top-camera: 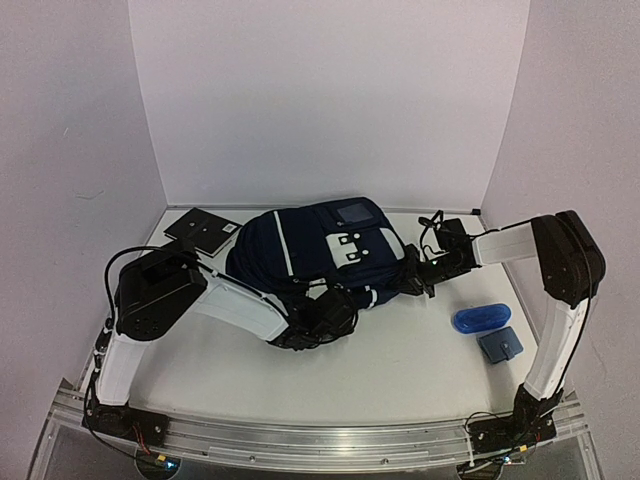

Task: Pack the student bag
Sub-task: Zip the student bag at the center of the board.

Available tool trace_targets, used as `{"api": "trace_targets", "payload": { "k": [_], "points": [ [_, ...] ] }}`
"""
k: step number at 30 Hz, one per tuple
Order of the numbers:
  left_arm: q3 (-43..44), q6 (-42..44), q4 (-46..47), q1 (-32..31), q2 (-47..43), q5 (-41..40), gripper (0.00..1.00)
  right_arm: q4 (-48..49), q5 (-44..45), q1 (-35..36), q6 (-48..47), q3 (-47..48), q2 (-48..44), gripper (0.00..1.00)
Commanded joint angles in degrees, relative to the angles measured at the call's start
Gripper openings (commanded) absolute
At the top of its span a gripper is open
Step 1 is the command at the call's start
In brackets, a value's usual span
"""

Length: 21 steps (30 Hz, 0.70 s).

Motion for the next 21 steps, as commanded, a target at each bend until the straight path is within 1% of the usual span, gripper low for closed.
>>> {"api": "trace_targets", "payload": {
  "k": [1, 5, 12, 16, 18, 21],
  "points": [
    [-3.99, -0.14, -3.90, 0.24, -4.18, -1.70, 0.00, 1.91, -1.42, 0.70, -0.28, -0.13, -3.40, 0.00],
    [-8.38, -0.47, -5.90, -0.42, -8.12, -2.05, 0.00, 1.62, -0.09, -1.15, -0.69, 0.12, -3.50, 0.00],
    [-15.14, 0.61, -11.40, -1.81, -14.59, 0.42, 0.00, -0.58, 3.09, -5.98, -3.33, 2.18, -2.83, 0.00],
    [-20.21, 1.02, -13.66, -2.05, -20.05, 1.98, 0.00, -5.59, 6.40, -9.31, -8.50, 6.16, -1.89, 0.00],
    [-23.59, 2.91, -13.06, -2.02, -23.25, 3.32, 0.00, -8.19, 8.70, -10.66, -11.40, 8.78, -0.66, 0.00],
    [-25.94, 6.86, -12.06, -2.06, -27.07, 5.82, 0.00, -11.35, 12.17, -12.33, -15.24, 13.48, 1.60, 0.00]
  ]
}}
